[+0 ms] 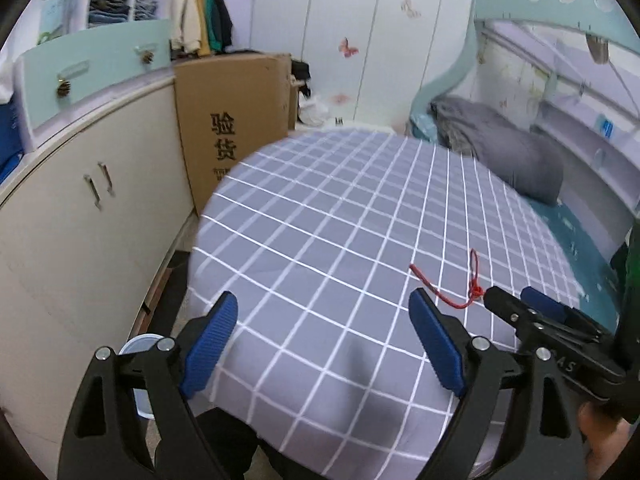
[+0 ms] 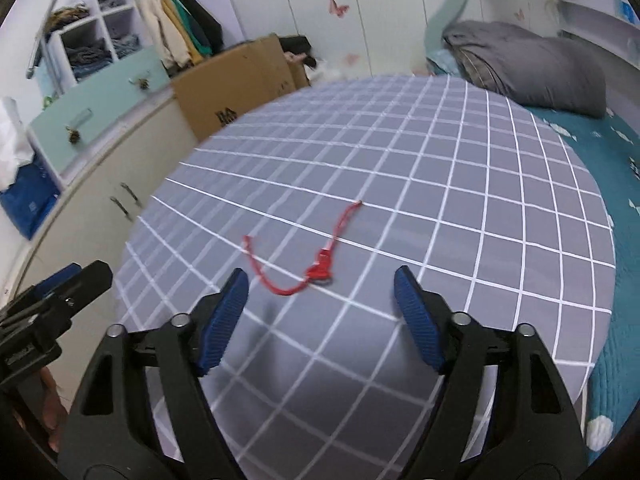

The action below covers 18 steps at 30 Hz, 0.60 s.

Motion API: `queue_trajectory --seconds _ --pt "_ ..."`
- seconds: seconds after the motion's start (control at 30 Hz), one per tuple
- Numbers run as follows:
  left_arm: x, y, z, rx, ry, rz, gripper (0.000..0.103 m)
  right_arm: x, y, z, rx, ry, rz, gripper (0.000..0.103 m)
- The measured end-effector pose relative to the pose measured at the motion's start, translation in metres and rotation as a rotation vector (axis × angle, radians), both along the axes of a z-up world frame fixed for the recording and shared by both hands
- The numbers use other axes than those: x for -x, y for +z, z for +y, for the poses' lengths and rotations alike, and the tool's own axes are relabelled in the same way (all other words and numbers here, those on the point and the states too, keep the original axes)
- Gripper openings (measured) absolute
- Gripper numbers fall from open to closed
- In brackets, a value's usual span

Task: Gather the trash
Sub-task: 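Grasp the red string with the right tool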

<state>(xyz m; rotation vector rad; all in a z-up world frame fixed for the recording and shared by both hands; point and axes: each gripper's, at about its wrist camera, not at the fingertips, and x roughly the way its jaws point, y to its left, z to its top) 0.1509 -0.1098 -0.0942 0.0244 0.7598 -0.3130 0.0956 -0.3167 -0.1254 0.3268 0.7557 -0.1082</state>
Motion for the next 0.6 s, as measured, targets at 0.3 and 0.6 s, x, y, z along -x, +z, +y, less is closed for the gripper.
queue_trajectory --seconds 0.3,0.6 --pt "-0.012 -0.009 0.008 -0.007 0.027 0.015 0.085 -0.026 -0.008 0.024 0.151 0.026 0.089 0.023" --pt "-0.021 -0.016 0.058 0.050 0.101 0.033 0.085 -0.044 -0.001 0.083 0.074 0.229 0.028 0.008"
